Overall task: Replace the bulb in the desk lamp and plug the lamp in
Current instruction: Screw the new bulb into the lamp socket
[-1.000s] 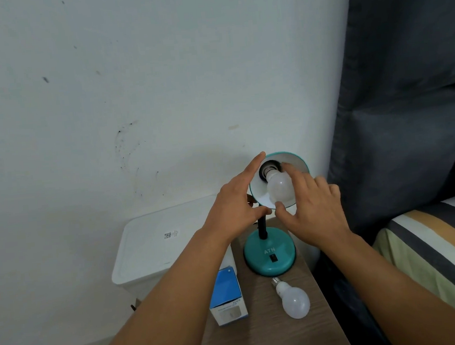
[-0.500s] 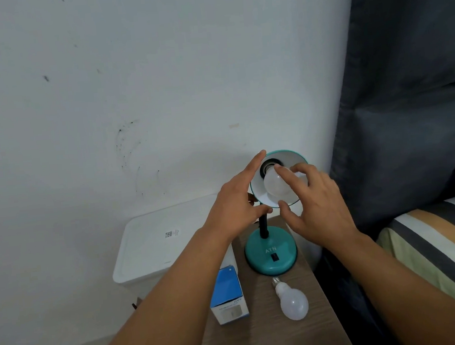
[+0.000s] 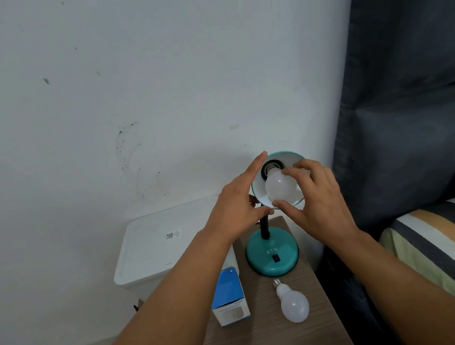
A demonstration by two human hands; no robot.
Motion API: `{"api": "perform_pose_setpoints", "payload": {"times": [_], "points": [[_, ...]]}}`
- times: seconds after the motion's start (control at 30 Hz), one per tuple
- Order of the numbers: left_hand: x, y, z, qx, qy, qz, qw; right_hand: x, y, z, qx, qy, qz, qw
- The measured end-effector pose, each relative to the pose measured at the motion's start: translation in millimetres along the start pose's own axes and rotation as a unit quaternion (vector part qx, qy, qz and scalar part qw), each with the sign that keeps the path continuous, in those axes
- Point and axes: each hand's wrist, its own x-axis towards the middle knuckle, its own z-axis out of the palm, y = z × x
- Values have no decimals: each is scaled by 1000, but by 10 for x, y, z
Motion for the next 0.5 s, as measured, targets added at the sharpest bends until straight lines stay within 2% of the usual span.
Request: {"api": "perform_pose_setpoints", "payload": {"times": [0.5], "points": [[-2,16,6,3,1,-4,1000,9,-46,6,61,21,36,997]]}}
